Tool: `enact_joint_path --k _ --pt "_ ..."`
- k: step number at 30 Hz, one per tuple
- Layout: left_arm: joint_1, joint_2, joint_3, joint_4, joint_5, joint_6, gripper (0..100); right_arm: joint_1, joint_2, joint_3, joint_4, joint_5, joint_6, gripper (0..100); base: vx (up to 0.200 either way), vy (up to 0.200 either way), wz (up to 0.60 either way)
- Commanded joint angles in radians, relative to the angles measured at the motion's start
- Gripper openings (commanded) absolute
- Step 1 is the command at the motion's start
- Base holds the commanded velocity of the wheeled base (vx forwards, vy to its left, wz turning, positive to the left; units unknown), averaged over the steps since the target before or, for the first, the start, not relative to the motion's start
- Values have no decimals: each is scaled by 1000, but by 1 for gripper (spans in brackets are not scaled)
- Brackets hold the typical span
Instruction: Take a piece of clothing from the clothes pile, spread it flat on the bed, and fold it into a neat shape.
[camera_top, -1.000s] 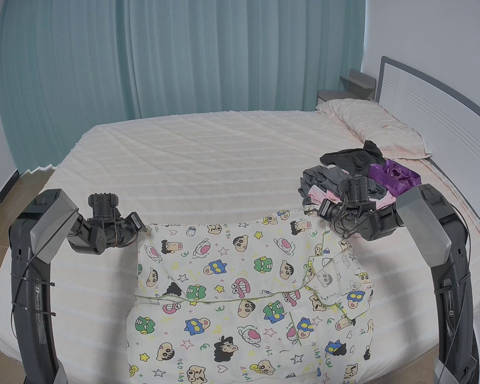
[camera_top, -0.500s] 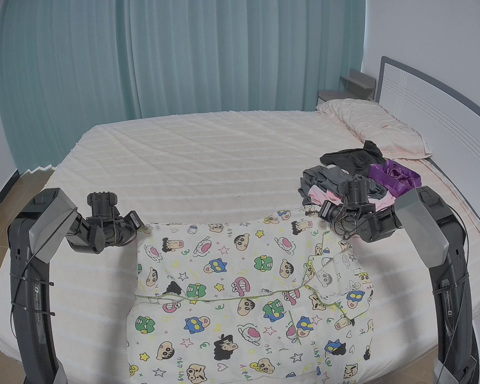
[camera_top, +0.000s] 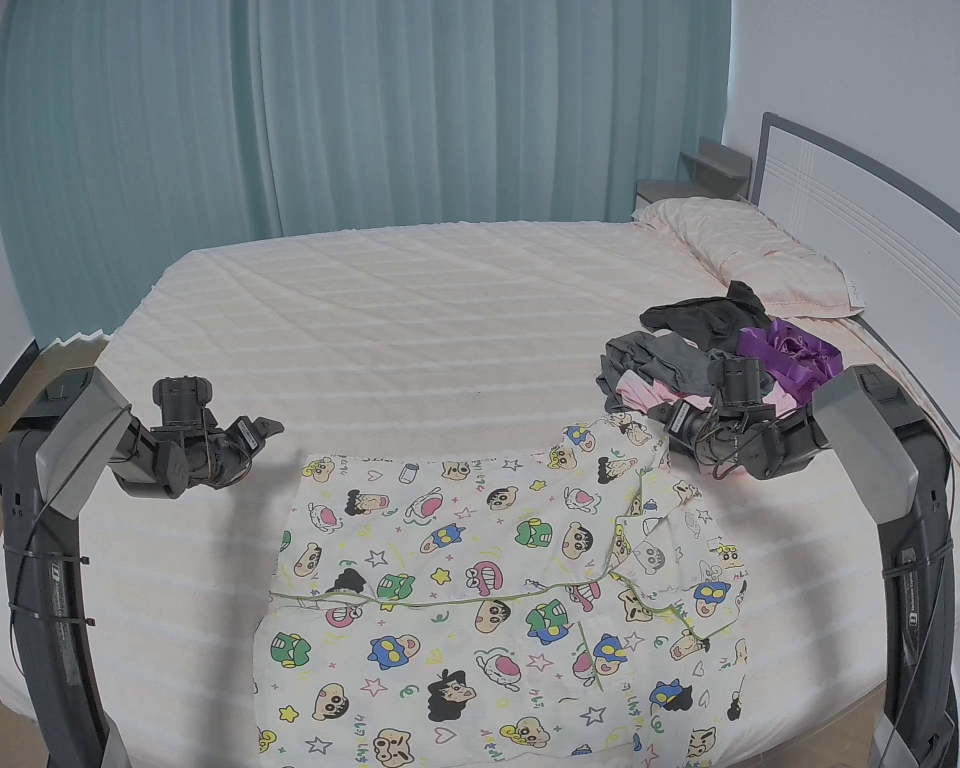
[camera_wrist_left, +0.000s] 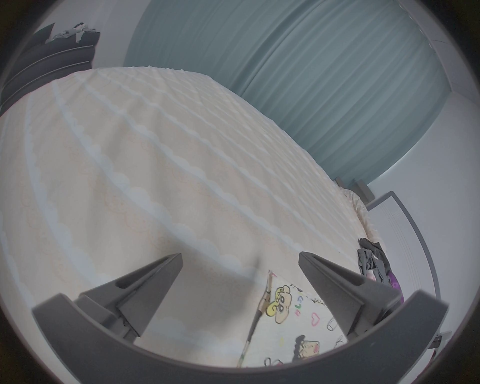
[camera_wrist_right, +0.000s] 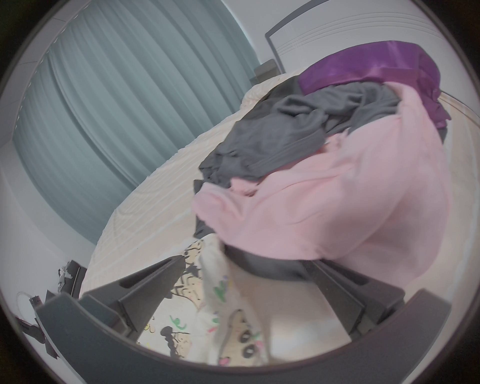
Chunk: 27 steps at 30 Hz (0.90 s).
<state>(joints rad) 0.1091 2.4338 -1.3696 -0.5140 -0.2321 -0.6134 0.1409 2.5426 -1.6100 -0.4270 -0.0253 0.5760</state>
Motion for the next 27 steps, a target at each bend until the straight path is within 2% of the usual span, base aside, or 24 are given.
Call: enact_joint_path --k 1,5,7,9,10,12,14,17,18,19,21,27 --pt "30 -153 113 23 -29 1 100 -40 -151 156 -4 10 5 100 0 0 0" --pt "41 -271 262 19 -87 3 100 -44 -271 320 -7 15 4 100 0 0 0" --pt "41 -369 405 17 -131 4 100 -41 -380 467 -27 18 8 100 0 0 0" --pt "40 -400 451 17 -141 4 100 -38 -418 519 -39 19 10 100 0 0 0" --pt "34 -472 558 17 -151 4 100 -30 -505 650 -81 24 10 100 0 0 0" --pt "29 -515 621 17 -156 3 100 -26 -558 731 -113 24 10 100 0 0 0" --pt "4 -601 748 17 -156 -2 100 -4 -656 883 -157 25 21 100 -200 0 0" --pt "-28 -693 889 17 -156 -8 100 22 -740 1027 -184 27 76 100 -200 0 0" --pt "-28 -693 889 17 -156 -8 100 22 -740 1027 -184 27 76 100 -200 0 0" --pt "-46 -745 966 19 -154 -16 100 43 -772 1099 -197 27 130 100 -200 0 0" --pt "-57 -796 1029 19 -158 -40 100 57 -795 1156 -214 28 174 100 -200 0 0" --pt "-75 -869 1149 19 -181 -97 100 97 -814 1277 -295 35 248 100 -200 0 0"
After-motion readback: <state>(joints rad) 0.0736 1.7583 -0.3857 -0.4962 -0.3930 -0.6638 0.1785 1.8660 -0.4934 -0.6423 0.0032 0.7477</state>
